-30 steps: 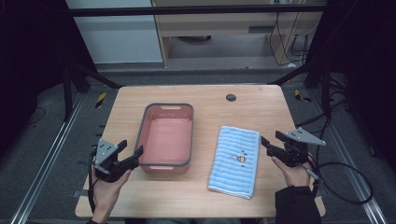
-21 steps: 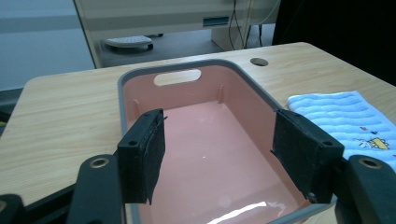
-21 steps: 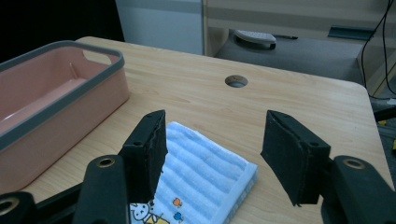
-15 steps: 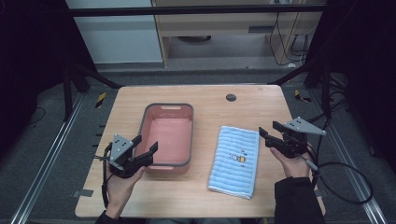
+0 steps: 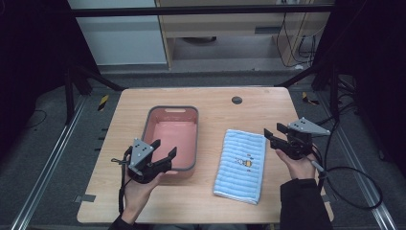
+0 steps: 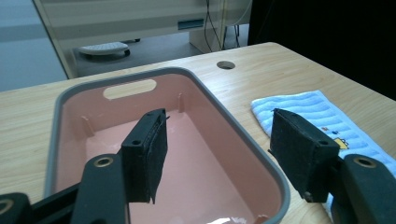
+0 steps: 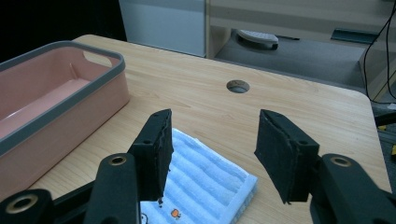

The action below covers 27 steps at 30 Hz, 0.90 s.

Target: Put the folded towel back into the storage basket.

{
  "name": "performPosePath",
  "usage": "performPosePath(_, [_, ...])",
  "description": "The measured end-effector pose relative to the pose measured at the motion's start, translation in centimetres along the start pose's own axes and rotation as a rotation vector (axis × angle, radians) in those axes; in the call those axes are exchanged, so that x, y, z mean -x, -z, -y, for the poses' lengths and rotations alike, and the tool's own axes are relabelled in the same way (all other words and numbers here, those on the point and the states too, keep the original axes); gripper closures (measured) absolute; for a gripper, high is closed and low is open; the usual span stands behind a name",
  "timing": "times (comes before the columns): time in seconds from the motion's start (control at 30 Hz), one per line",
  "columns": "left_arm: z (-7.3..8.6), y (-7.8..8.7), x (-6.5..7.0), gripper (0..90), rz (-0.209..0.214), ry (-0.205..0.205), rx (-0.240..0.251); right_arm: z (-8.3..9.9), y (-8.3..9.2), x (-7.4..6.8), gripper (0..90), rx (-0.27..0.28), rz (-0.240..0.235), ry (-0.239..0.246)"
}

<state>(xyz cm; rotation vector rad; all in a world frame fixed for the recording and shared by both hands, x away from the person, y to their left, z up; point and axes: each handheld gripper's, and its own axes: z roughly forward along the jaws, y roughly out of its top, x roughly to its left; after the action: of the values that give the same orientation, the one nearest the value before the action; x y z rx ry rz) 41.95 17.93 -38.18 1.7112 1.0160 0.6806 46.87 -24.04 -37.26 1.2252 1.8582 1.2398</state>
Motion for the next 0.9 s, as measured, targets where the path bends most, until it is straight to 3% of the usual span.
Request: performPosePath(0.9, [0.5,-3.7,5.5,43.2,0.117,-0.079,-0.051,0.2,-2.6,1.2,48.5,-0.043,0.002,-0.012])
